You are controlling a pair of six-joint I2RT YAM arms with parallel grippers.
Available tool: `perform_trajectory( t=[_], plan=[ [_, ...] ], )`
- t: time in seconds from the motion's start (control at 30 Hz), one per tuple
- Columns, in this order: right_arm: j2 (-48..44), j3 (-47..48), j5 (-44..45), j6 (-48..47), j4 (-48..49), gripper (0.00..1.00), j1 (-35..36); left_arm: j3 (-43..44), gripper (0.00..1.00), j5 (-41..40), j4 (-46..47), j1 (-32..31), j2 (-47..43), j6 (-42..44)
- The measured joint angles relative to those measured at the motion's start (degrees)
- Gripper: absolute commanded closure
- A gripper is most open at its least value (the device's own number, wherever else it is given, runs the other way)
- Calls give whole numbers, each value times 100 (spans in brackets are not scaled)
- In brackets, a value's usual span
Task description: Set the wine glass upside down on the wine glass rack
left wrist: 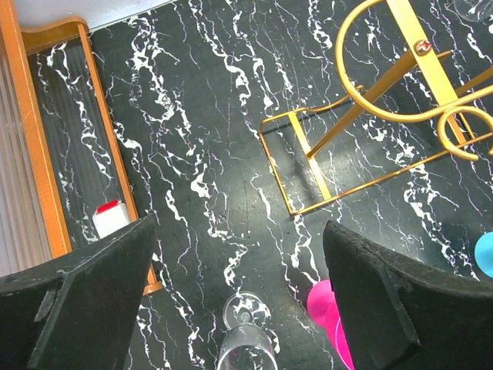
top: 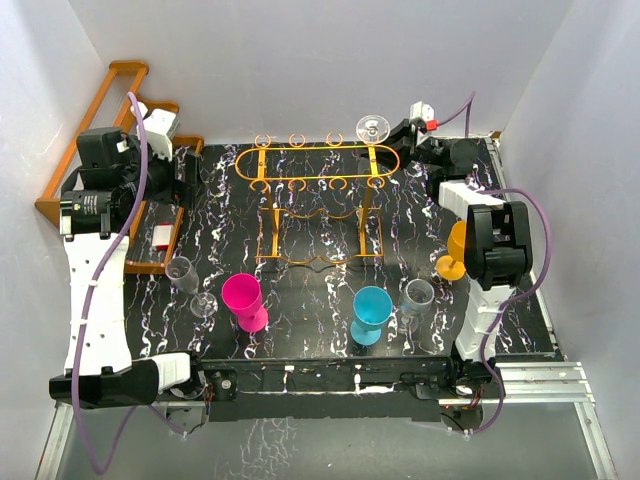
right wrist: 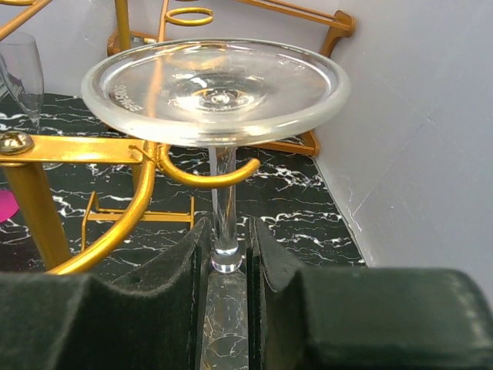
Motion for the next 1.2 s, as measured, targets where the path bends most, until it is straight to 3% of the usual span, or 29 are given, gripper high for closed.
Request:
perform_trajectory(
  t=[0.2,0.4,0.5,0.63,0.87,1.2],
  plan=[
    [-17,-155,-13,-2,76,92,0,48,12,-389,-201,-2,37,68],
    [-31,-341,-7,-13,81,92,0,1252,20,-713,-1504,9,640,682],
    [-42,-391,-2,-31,81,92,0,1394,23,-807,-2127,11,660,1097],
    [-83,-472,33,-61,81,91,0,863,38,-984,-2590,11,431,1497],
    [-98,-527,70,-72,81,91,0,-42,51,-1447,-2942,11,387,1746],
    [-116,-581,160,-70,94,92,0,-557,58,-1676,-2879,15,658,1746]
  ],
)
